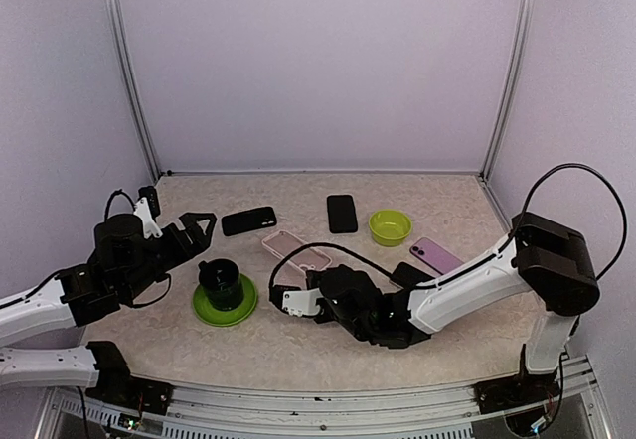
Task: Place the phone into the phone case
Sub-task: Place the phone case at the center of the board.
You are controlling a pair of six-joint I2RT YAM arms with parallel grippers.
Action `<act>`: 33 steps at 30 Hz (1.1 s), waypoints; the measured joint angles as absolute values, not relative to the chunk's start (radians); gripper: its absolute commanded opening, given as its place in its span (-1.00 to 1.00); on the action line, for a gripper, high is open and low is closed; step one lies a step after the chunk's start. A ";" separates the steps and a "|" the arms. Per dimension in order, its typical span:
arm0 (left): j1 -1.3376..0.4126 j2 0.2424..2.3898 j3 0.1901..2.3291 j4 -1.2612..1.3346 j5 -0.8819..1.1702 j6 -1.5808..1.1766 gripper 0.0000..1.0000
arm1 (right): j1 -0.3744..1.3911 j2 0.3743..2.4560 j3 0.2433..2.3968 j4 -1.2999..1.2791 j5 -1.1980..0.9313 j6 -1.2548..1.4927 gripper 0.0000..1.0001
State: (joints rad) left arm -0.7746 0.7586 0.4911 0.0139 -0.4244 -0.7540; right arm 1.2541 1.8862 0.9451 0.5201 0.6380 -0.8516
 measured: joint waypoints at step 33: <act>-0.773 0.877 0.482 0.120 -0.363 -0.755 0.98 | 1.316 1.757 0.693 0.176 0.684 -0.312 -0.42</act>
